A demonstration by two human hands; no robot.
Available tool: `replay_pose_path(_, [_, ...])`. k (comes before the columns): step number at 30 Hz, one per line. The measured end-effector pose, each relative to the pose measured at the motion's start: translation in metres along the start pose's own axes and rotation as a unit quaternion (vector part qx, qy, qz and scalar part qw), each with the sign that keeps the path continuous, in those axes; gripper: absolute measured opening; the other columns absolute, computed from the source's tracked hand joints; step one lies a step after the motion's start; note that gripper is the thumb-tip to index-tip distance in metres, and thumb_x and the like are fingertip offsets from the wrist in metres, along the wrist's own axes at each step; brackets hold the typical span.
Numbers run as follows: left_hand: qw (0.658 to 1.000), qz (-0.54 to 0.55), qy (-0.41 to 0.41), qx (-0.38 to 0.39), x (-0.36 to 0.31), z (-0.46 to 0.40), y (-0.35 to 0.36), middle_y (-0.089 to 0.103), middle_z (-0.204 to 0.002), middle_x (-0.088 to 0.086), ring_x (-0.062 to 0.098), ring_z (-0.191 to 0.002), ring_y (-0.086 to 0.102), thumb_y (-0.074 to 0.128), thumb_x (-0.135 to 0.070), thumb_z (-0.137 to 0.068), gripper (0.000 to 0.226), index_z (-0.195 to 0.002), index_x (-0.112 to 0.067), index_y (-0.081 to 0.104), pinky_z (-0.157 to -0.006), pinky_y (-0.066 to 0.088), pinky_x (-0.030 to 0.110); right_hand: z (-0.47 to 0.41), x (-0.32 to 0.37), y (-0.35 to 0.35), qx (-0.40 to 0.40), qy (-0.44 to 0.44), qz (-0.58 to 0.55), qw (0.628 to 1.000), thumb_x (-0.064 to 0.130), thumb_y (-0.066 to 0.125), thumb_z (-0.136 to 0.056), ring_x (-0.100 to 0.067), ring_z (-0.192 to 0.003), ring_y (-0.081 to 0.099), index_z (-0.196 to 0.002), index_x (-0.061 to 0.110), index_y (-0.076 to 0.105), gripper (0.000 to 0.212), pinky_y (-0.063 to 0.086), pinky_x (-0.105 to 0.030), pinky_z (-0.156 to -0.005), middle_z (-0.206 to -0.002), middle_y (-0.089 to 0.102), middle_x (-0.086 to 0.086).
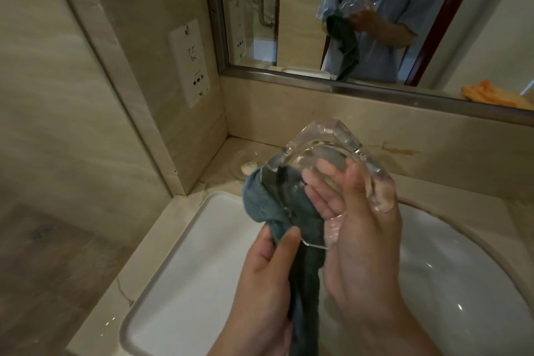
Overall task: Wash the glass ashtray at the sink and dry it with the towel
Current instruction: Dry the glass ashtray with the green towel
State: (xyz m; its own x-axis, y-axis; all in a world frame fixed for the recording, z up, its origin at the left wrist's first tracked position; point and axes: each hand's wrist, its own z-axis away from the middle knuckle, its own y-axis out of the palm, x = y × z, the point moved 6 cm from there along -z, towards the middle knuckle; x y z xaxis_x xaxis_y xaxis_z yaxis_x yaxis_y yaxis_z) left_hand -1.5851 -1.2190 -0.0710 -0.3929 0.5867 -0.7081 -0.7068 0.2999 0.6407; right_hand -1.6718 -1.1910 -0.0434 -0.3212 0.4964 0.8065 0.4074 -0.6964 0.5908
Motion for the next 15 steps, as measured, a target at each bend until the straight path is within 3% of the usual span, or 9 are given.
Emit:
replay_pose_path(4, [0.999, -0.034, 0.001, -0.015, -0.005, -0.003, -0.009, 0.075, -0.081, 0.015, 0.021, -0.070, 0.072, 0.054, -0.012, -0.069, 0.024, -0.087, -0.004, 0.067, -0.058, 0.058, 0.024, 0.002, -0.005, -0.005, 0.015, 0.005, 0.010, 1.000, 0.031, 0.056, -0.076, -0.017, -0.089, 0.072, -0.083, 0.025, 0.063, 0.012, 0.056, -0.021, -0.076, -0.089, 0.075, -0.005])
replay_pose_path(7, [0.997, -0.071, 0.008, -0.025, -0.016, -0.008, -0.018, 0.074, -0.079, 0.016, 0.022, -0.067, 0.071, 0.053, -0.010, -0.077, 0.017, -0.085, -0.004, 0.066, -0.056, 0.058, 0.027, 0.002, -0.007, -0.014, 0.063, 0.049, 0.096, 0.992, 0.027, 0.060, -0.073, -0.016, -0.094, 0.071, -0.091, 0.019, 0.063, 0.020, 0.056, -0.025, -0.083, -0.095, 0.075, -0.003])
replay_pose_path(11, [0.994, -0.106, 0.031, -0.012, -0.035, -0.014, -0.024, 0.073, -0.078, 0.013, 0.022, -0.068, 0.067, 0.051, -0.007, -0.081, 0.019, -0.078, -0.010, 0.069, -0.063, 0.053, 0.030, 0.004, -0.008, -0.019, 0.134, 0.121, 0.177, 0.968, 0.022, 0.063, -0.068, -0.019, -0.087, 0.073, -0.094, 0.013, 0.060, 0.028, 0.058, -0.032, -0.076, -0.093, 0.076, -0.002])
replay_pose_path(14, [0.997, -0.051, 0.011, 0.060, -0.038, -0.009, -0.011, 0.075, -0.090, 0.011, 0.020, -0.080, 0.071, 0.047, -0.018, -0.073, 0.029, -0.084, -0.010, 0.073, -0.064, 0.058, 0.024, 0.005, -0.013, -0.022, 0.143, 0.139, 0.170, 0.965, 0.009, 0.055, -0.084, -0.019, -0.085, 0.073, -0.088, 0.014, 0.056, 0.007, 0.057, -0.026, -0.062, -0.090, 0.076, 0.000])
replay_pose_path(15, [0.997, -0.034, -0.001, 0.074, -0.039, -0.007, -0.010, 0.075, -0.089, 0.011, 0.018, -0.079, 0.071, 0.044, -0.021, -0.073, 0.034, -0.084, -0.008, 0.074, -0.062, 0.058, 0.023, 0.005, -0.015, -0.024, 0.142, 0.142, 0.156, 0.967, 0.006, 0.051, -0.087, -0.019, -0.084, 0.073, -0.087, 0.014, 0.055, 0.008, 0.057, -0.023, -0.060, -0.088, 0.076, 0.001])
